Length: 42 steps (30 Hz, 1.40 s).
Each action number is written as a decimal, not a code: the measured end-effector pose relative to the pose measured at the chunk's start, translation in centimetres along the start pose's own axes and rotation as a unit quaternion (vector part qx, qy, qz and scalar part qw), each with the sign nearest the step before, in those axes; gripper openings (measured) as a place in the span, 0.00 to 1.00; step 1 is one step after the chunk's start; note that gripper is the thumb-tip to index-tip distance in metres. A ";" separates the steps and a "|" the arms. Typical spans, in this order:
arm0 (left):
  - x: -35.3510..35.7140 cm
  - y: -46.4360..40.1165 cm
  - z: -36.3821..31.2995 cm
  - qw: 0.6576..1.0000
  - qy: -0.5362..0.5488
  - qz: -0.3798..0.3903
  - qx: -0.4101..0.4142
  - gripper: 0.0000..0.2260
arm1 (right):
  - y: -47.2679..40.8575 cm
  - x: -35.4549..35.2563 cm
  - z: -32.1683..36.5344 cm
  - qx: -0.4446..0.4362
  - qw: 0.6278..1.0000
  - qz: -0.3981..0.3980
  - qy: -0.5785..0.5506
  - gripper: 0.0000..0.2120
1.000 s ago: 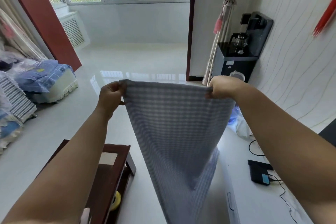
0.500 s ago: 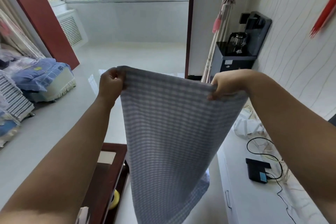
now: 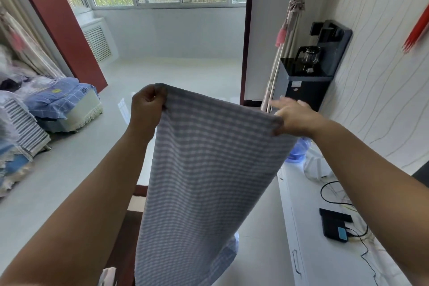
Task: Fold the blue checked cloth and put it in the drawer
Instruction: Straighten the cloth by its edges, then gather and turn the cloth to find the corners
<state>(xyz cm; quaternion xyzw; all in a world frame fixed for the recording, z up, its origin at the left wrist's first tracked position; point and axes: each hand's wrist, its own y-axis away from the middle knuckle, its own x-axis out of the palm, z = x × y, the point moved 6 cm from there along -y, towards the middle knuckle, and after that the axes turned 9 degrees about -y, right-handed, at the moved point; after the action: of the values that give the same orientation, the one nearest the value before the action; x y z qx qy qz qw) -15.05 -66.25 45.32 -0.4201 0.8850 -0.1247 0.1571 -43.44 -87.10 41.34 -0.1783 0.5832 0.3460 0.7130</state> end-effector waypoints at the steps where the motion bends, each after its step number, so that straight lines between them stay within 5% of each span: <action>1: -0.2 -0.1 0.3 1.000 0.004 0.000 -0.007 0.13 | 0.3 0.6 -0.3 0.008 1.000 0.013 0.005 0.06; 5: -1.4 -0.6 1.4 0.999 -0.019 -0.018 -0.027 0.08 | 1.2 2.7 -1.9 0.057 0.996 0.014 -0.073 0.08; 12: -3.9 -1.0 2.8 0.979 -0.159 -0.125 0.010 0.09 | 1.6 3.6 0.9 -0.025 0.999 -0.034 -0.033 0.06; 16: -5.6 -0.7 3.7 0.960 -0.212 -0.183 0.014 0.09 | 2.3 3.2 2.9 -0.081 0.992 -0.088 0.039 0.21; 21: -8.7 -1.0 6.3 0.940 -0.217 -0.249 -0.081 0.12 | 2.5 2.9 6.7 -0.120 0.990 -0.070 -0.020 0.11; 26: -10.1 0.5 8.4 0.913 -0.233 -0.290 -0.169 0.12 | 2.1 2.7 9.6 -0.139 0.988 0.000 -0.071 0.15; 29: -8.7 1.8 6.6 0.885 -0.336 -0.320 -0.032 0.18 | 2.0 2.7 11.0 -0.146 0.985 0.022 -0.095 0.17; 30: -6.9 2.7 5.0 0.877 -0.369 -0.298 0.073 0.22 | 2.1 2.7 11.5 -0.151 0.983 0.030 -0.099 0.18; 32: -0.7 5.4 1.8 0.858 -0.403 -0.137 0.288 0.30 | 2.4 2.8 12.9 -0.161 0.981 0.050 -0.100 0.19; 34: 5.3 8.4 0.0 0.813 -0.436 0.064 0.381 0.37 | 2.7 2.9 14.5 -0.174 0.978 0.072 -0.091 0.17; 36: 8.2 9.9 -0.4 0.799 -0.458 0.151 0.358 0.37 | 3.0 2.8 15.5 -0.186 0.975 0.088 -0.086 0.09; 39: 9.0 9.3 -0.5 0.846 -0.434 0.169 0.258 0.30 | 3.3 2.0 15.1 -0.174 0.980 0.065 -0.076 0.10; 42: 10.6 9.0 -0.5 0.846 -0.445 0.218 0.198 0.22 | 3.3 0.7 12.8 -0.147 0.975 0.013 -0.165 0.13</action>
<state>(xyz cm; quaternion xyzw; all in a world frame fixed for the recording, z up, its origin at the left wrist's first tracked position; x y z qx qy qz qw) -27.88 -68.95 40.73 -0.1868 0.7455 -0.0592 0.6370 -36.69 -76.18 44.45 -0.2134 0.4025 0.4619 0.7610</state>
